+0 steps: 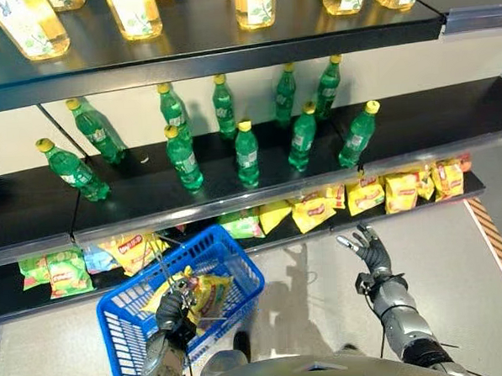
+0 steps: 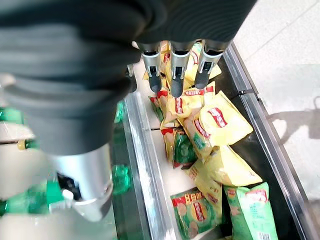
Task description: Pick up the snacks into the basket
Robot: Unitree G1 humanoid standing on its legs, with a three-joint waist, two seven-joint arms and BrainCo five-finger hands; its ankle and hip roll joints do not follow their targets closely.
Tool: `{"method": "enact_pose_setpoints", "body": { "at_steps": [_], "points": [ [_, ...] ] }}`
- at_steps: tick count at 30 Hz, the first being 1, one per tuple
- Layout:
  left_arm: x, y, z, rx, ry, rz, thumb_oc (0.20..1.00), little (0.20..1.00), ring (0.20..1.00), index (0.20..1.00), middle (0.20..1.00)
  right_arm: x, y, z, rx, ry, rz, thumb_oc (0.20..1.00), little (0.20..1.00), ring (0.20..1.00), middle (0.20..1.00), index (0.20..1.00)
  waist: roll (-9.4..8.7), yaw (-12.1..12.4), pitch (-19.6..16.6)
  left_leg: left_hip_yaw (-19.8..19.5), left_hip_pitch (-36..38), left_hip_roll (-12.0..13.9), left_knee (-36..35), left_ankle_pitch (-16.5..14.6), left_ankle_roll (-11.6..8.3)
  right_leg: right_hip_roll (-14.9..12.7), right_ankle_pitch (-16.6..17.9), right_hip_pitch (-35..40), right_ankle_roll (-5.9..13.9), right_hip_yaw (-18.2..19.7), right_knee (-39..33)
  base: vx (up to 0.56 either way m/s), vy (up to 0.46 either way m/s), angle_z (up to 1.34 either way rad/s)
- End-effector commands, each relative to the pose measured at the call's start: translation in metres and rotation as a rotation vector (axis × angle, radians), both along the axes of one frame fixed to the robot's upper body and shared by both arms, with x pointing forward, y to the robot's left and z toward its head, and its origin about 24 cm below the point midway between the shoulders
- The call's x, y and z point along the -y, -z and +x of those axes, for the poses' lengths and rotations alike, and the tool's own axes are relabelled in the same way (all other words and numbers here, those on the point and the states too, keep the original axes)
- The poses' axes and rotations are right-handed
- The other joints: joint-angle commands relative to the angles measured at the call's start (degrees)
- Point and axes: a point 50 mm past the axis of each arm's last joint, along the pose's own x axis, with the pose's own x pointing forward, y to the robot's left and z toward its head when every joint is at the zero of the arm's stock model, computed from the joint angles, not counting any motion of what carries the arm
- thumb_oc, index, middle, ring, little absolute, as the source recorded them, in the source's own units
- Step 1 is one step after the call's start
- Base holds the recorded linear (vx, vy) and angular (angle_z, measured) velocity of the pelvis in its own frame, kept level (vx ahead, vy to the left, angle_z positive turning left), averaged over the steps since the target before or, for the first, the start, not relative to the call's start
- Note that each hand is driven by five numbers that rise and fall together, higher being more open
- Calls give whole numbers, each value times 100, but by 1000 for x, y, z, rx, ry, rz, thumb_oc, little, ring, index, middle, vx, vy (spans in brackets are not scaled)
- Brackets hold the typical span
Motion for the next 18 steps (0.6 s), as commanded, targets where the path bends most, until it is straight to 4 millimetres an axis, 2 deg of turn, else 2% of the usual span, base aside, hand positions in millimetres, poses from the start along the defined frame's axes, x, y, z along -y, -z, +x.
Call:
{"method": "enact_pose_setpoints", "body": {
  "at_steps": [1,3,5,7,8,9,12,13,14,15,16,17,18],
  "points": [
    [-7,-40,36,260,24,67,200,200,200,200,200,9,-23,18,115,20,-64,1000,1000,1000,1000,1000,-200,113,-170,225,-76,-30,403,-401,126,-195,1177,-313,49,294,196,162,-480,26],
    [-10,-42,37,272,-1,59,200,200,200,200,200,8,-25,20,115,9,-82,1000,1000,1000,1000,1000,-256,156,-113,234,-26,156,546,-503,-16,-247,1318,-345,58,246,120,115,-395,22],
    [-12,-41,35,274,-45,22,200,200,200,200,200,7,-26,20,119,-1,-91,1000,1000,1000,1000,1000,-351,196,-116,253,66,348,528,-544,-186,-75,1069,-276,58,103,20,119,-365,3],
    [-13,-40,36,275,-63,20,200,200,200,200,200,9,-25,18,113,-6,-98,1000,1000,1000,1000,1000,-336,95,-135,137,101,654,443,-416,-368,189,564,-225,58,217,64,102,-279,26],
    [-12,-40,36,275,-63,20,200,200,200,200,200,9,-25,18,113,-6,-98,1000,1000,1000,1000,1000,-323,80,-132,121,106,669,438,-416,-375,202,554,-209,58,198,67,106,-322,51],
    [-13,-40,40,276,-87,5,200,200,200,200,200,13,-25,16,115,14,-94,1000,1000,1000,1000,1000,-256,-13,-135,16,80,899,385,-239,-503,314,357,-195,29,71,217,83,-322,44],
    [-11,-40,41,287,-103,-11,200,200,200,200,200,19,-30,15,136,7,-130,1000,1000,1000,1000,1000,-106,-121,-204,7,-39,1209,214,126,-720,631,52,-56,-127,-286,266,76,-351,77],
    [-10,-40,43,285,-107,-19,200,200,200,200,200,24,-35,16,156,20,-159,1000,1000,1000,1000,1000,-13,-227,-210,330,-160,1451,273,603,-823,794,-134,17,-257,-476,336,52,-288,76],
    [-9,-40,44,282,-102,-21,200,200,200,200,200,26,-37,17,163,29,-166,1000,1000,1000,1000,1000,19,-294,-212,657,-195,1623,320,870,-850,903,-215,79,-343,-563,322,40,-217,66],
    [-9,-40,44,282,-103,-22,200,200,200,200,200,26,-37,17,163,29,-167,1000,1000,1000,1000,1000,29,-292,-209,659,-186,1638,310,878,-859,919,-216,83,-351,-562,318,34,-175,46],
    [-8,-39,43,277,-97,-20,200,200,200,200,200,26,-37,17,166,31,-172,1000,1000,1000,1000,1000,41,-343,-214,964,-208,1795,391,1094,-846,1059,-300,153,-451,-587,259,83,-312,36],
    [-4,-35,42,257,-80,-24,200,200,200,200,200,26,-36,15,158,17,-189,1000,1000,1000,1000,1000,102,-412,-182,1462,-247,2156,746,1582,-941,1461,-480,382,-700,-610,34,82,-312,35],
    [-4,-35,42,257,-80,-24,200,200,200,200,200,26,-36,15,158,17,-189,1000,1000,1000,1000,1000,111,-412,-178,1457,-247,2170,749,1584,-949,1475,-482,385,-707,-610,33,136,-314,46]
  ]
}}
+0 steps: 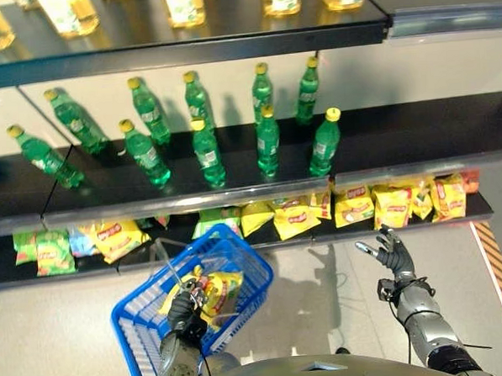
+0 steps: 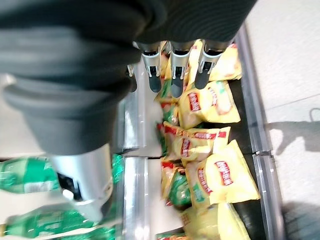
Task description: Pick up the snacks into the basket
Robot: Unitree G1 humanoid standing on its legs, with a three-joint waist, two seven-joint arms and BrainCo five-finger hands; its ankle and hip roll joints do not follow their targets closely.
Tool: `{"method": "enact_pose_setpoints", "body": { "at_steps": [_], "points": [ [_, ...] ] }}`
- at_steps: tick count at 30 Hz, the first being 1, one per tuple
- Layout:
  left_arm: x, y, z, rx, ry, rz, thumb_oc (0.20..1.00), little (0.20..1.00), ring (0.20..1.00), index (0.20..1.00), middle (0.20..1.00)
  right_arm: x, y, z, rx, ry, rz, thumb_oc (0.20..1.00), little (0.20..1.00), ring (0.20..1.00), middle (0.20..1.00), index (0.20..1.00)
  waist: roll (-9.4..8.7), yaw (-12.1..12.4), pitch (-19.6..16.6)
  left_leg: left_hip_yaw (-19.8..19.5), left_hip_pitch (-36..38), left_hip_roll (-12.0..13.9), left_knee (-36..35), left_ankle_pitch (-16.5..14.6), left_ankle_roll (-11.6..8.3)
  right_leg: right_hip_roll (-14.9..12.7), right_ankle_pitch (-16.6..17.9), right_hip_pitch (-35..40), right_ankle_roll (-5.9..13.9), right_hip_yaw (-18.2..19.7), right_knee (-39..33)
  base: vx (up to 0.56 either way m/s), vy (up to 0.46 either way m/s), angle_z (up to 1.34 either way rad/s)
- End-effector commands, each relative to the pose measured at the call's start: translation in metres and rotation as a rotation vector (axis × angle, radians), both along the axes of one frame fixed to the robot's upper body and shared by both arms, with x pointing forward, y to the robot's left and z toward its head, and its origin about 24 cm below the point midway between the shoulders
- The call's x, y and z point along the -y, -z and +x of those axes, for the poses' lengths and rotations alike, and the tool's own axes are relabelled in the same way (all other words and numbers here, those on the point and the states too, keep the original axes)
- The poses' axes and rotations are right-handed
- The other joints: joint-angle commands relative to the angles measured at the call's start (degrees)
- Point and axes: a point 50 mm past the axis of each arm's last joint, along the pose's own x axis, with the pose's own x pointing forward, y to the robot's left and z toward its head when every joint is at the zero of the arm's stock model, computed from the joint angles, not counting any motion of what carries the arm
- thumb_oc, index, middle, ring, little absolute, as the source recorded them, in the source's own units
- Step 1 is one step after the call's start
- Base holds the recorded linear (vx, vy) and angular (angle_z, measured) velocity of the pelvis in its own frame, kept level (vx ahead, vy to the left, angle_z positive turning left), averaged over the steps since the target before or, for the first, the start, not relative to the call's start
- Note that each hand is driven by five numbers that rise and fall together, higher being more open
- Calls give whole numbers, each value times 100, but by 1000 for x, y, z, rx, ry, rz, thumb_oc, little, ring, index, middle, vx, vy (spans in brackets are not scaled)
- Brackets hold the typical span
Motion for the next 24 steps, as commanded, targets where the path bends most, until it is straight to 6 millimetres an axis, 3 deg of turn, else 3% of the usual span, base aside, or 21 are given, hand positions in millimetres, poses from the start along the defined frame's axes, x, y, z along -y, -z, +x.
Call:
{"method": "enact_pose_setpoints", "body": {
  "at_steps": [1,2,4,6,7,8,9,10,12,13,14,17,19,20,21,22,24],
  "points": [
    [-34,-39,37,232,-42,125,200,200,200,200,200,-4,-23,21,146,-15,-28,1000,1000,1000,1000,1000,-162,-72,-98,700,343,867,690,981,-274,114,-2,-150,-400,-74,9,100,-223,52],
    [-31,-37,36,227,-16,126,200,200,200,200,200,-2,-20,19,129,-13,-33,1000,1000,1000,1000,1000,-172,-105,-60,997,235,877,1036,975,-281,158,-67,-124,-467,-100,-3,101,-217,47],
    [-29,-37,37,226,-3,130,200,200,200,200,200,-1,-22,19,132,-10,-33,1000,1000,1000,1000,1000,-203,-101,-35,1150,108,815,1396,792,-256,145,-98,-114,-518,-106,-3,25,-148,36],
    [-27,-38,38,231,14,136,200,200,200,200,200,-2,-22,20,133,-12,-24,1000,1000,1000,1000,1000,-245,-36,-28,1061,-112,361,1477,313,-111,89,-100,-120,-484,-93,-3,37,-81,18],
    [-26,-38,38,226,27,150,200,200,200,200,200,-2,-22,20,132,-13,-18,1000,1000,1000,1000,1000,-304,-2,-41,997,-256,-56,1341,-48,100,21,-67,-128,-446,-90,-3,78,-1,-7],
    [-25,-37,38,222,33,150,200,200,200,200,200,-3,-21,20,132,-9,-10,1000,1000,1000,1000,1000,-307,29,-59,991,-310,-385,968,-197,224,29,-19,-120,-416,-120,-3,131,93,-1],
    [-24,-36,37,218,31,143,200,200,200,200,200,-3,-20,19,130,-5,-4,1000,1000,1000,1000,1000,-278,31,-112,1138,-106,-581,261,-149,328,-5,25,-112,-310,-163,-3,168,107,11],
    [-22,-36,36,220,43,148,200,200,200,200,200,-4,-20,20,127,-12,-2,1000,1000,1000,1000,1000,-284,74,-126,925,-79,-785,268,-298,417,-19,60,-116,-290,-123,-3,121,142,-2],
    [-23,-37,35,227,37,147,200,200,200,200,200,-6,-20,20,130,-22,-6,1000,1000,1000,1000,1000,-292,113,-124,888,-81,-858,212,-273,536,-47,185,-122,-284,-200,-2,94,99,-33],
    [-22,-37,33,227,44,149,200,200,200,200,200,-7,-18,21,119,-16,0,1000,1000,1000,1000,1000,-318,198,-136,726,119,-1098,7,-433,682,-257,339,-146,-115,-261,379,186,170,-32],
    [-27,-42,36,246,54,168,200,200,200,200,200,-7,-21,24,135,1,9,1000,1000,1000,1000,1000,-303,121,9,951,322,-1062,-196,-379,778,-505,627,-644,149,-217,1445,186,173,-32],
    [-31,-48,37,273,62,186,200,200,200,200,200,-8,-26,28,156,-8,-8,1000,1000,1000,1000,1000,-249,70,137,910,368,-1069,-165,-422,891,-613,681,-1070,292,83,1972,67,47,-23],
    [-35,-52,39,284,68,203,200,200,200,200,200,-5,-31,31,187,20,-9,1000,1000,1000,1000,1000,-249,99,171,832,394,-1057,-139,-504,784,-756,615,-1143,264,84,1556,175,-107,-9],
    [-39,-52,39,283,58,211,200,200,200,200,200,-5,-33,31,194,29,-12,1000,1000,1000,1000,1000,-241,163,162,761,430,-965,-139,-572,701,-1020,774,-1083,215,-186,1036,119,-163,12],
    [-39,-53,39,284,58,211,200,200,200,200,200,-6,-33,31,195,29,-11,1000,1000,1000,1000,1000,-248,149,191,805,393,-955,-103,-517,738,-1015,853,-1060,154,-264,972,138,-212,8],
    [-41,-52,40,279,53,219,200,200,200,200,200,-8,-33,31,197,25,-9,1000,1000,1000,1000,1000,-279,151,171,730,476,-905,-124,-611,650,-1052,857,-1082,219,-185,677,63,-159,3],
    [-43,-49,38,265,30,215,200,200,200,200,200,-11,-29,29,178,5,-15,1000,1000,1000,1000,1000,-388,167,195,747,557,-864,-11,-604,646,-900,827,-983,135,-108,620,141,-177,28]
  ]
}}
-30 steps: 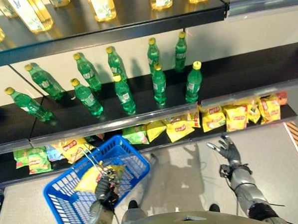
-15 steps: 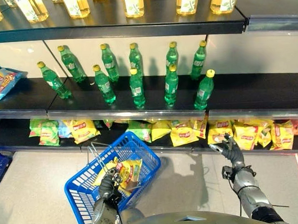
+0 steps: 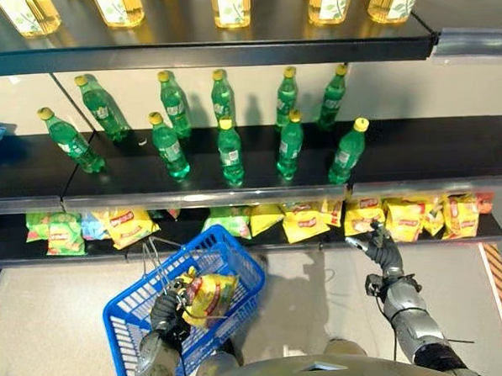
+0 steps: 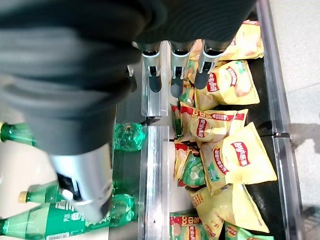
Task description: Pick up the snacks into the basket
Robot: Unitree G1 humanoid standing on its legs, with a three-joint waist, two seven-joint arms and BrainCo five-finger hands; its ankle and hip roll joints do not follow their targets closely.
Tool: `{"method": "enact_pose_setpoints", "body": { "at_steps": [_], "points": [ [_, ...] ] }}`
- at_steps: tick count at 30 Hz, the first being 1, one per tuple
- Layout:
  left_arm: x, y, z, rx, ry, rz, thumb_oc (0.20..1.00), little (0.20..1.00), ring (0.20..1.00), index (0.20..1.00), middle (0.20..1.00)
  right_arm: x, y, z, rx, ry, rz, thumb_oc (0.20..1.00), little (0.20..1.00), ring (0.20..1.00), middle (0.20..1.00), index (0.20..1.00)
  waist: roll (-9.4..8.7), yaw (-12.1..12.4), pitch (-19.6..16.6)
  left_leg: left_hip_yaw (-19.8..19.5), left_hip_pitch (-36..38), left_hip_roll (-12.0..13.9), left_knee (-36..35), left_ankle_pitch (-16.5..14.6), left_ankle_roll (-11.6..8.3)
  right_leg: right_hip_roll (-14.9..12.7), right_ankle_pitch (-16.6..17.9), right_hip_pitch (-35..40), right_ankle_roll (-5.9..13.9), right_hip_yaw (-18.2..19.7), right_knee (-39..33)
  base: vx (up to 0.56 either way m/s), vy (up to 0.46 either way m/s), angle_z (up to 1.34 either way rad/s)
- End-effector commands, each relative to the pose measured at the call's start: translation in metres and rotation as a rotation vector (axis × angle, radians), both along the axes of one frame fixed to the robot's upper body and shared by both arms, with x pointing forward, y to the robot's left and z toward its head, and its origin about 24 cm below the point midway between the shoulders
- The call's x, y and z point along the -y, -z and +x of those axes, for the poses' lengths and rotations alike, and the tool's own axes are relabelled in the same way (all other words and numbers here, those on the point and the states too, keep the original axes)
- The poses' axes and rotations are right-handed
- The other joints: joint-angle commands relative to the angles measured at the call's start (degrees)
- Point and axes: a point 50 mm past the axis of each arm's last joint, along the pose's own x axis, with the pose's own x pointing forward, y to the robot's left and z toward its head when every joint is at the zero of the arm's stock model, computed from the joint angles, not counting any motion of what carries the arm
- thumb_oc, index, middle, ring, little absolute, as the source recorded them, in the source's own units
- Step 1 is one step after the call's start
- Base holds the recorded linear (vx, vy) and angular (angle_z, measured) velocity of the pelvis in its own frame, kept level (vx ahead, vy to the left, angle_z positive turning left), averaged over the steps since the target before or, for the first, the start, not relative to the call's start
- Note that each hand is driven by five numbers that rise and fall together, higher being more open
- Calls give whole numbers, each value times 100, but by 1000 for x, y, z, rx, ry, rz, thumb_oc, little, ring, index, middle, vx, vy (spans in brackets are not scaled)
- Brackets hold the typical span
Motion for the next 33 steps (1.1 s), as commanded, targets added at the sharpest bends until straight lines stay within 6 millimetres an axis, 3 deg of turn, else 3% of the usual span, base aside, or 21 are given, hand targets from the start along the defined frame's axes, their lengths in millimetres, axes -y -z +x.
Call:
{"method": "enact_pose_setpoints", "body": {
  "at_steps": [1,4,7,10,12,17,23,33],
  "points": [
    [-3,-41,38,278,-4,48,200,200,200,200,200,5,-30,24,158,-2,-41,1000,1000,1000,1000,1000,-5,128,55,-89,281,271,311,-271,-91,362,748,268,-53,-74,-117,216,-187,51],
    [-2,-35,32,256,-38,20,200,200,200,200,200,9,-32,19,158,-22,-66,1000,1000,1000,1000,1000,13,92,-61,-122,312,409,258,-172,-200,547,622,435,-129,-224,-220,129,-155,19],
    [1,-34,34,260,-36,5,200,200,200,200,200,15,-40,20,197,-2,-84,1000,1000,1000,1000,1000,31,66,63,-422,-137,684,1068,5,-404,780,407,639,-341,-346,-348,35,-192,4],
    [5,-34,36,260,-30,-8,200,200,200,200,200,19,-45,21,221,8,-97,1000,1000,1000,1000,1000,58,28,123,-644,-315,681,958,45,-439,803,363,657,-324,-430,-389,19,1,17],
    [11,-35,35,269,-26,-40,200,200,200,200,200,25,-50,22,232,31,-123,1000,1000,1000,1000,1000,146,17,114,-545,-298,650,641,-50,-355,717,233,545,-298,-390,-56,96,111,10],
    [12,-47,41,321,44,-19,200,200,200,200,200,34,-61,32,278,85,-149,1000,1000,1000,1000,1000,182,5,426,-496,-707,666,1398,-362,-252,429,29,-69,-370,-204,829,-66,44,5],
    [8,-58,50,370,30,-11,200,200,200,200,200,35,-81,45,368,103,-145,1000,1000,1000,1000,1000,205,-5,833,-569,-1511,974,2587,-830,-182,148,-346,-889,-365,-13,2052,-119,20,-7],
    [8,-61,56,381,-17,-25,200,200,200,200,200,29,-100,53,465,99,-122,1000,1000,1000,1000,1000,277,-17,1016,-699,-2267,1310,3755,-1321,-207,47,-894,-1788,-484,229,3306,-51,-24,-6]
  ]
}}
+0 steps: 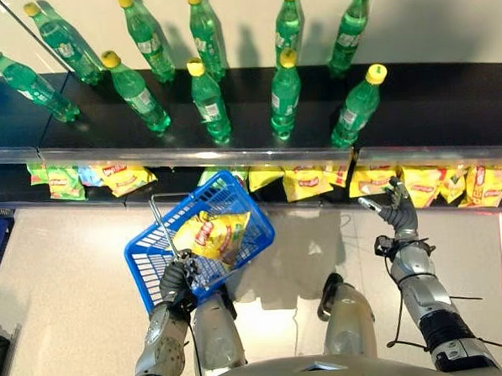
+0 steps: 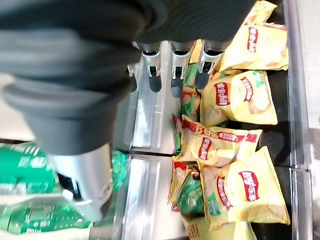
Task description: Pick up the snacks into the basket
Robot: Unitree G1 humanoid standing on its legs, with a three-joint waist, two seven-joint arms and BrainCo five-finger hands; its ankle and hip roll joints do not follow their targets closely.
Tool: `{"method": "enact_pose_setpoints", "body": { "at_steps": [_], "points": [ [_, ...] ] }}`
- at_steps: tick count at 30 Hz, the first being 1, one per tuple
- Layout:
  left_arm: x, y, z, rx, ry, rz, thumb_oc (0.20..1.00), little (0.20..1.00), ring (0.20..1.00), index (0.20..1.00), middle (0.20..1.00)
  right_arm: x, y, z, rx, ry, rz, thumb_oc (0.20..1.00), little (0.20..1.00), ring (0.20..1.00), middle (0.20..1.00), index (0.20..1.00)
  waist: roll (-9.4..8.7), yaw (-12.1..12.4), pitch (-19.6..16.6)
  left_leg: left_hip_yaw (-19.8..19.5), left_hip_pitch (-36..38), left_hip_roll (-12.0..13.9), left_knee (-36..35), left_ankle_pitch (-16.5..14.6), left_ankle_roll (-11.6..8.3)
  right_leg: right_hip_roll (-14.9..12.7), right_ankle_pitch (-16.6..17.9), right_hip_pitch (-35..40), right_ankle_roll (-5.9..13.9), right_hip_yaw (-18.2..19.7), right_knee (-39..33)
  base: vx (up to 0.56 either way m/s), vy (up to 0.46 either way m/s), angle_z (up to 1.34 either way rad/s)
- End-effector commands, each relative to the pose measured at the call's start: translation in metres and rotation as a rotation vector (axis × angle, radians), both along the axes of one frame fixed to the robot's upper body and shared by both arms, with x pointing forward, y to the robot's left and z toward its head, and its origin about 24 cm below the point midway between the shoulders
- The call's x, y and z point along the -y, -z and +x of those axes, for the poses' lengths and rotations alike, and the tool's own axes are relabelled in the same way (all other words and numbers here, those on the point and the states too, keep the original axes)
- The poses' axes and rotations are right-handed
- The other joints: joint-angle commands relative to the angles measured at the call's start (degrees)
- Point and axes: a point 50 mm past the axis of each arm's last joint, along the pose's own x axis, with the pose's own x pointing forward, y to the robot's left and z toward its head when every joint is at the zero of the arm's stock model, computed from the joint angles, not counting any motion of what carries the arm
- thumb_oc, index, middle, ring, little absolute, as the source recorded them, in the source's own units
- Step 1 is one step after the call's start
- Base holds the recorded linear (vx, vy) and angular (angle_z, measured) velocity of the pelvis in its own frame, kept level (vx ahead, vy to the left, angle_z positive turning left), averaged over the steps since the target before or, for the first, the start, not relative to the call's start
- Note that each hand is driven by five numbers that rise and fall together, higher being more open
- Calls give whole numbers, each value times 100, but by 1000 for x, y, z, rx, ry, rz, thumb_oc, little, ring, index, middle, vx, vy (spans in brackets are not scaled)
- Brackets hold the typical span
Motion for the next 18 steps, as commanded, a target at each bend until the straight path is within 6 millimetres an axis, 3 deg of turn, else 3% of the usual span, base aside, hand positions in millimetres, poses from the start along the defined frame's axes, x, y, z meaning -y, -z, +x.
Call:
{"method": "enact_pose_setpoints", "body": {
  "at_steps": [1,11,18],
  "points": [
    [-13,-37,15,223,-52,30,200,200,200,200,200,6,-39,7,214,27,-6,1000,1000,1000,1000,1000,38,2,-134,-159,-291,117,628,-243,275,56,164,105,190,-44,66,-20,-19,-10],
    [-7,-34,16,208,-35,15,200,200,200,200,200,1,-57,14,298,10,-15,1000,1000,1000,1000,1000,51,-15,-120,-157,-369,253,849,-352,250,72,24,-35,159,13,293,8,-15,-3],
    [-5,-33,14,202,-14,7,200,200,200,200,200,-13,-94,24,444,-87,-62,1000,1000,1000,1000,1000,41,25,-185,-155,-316,277,745,-296,212,90,1,20,153,-36,275,0,0,0]
  ]
}}
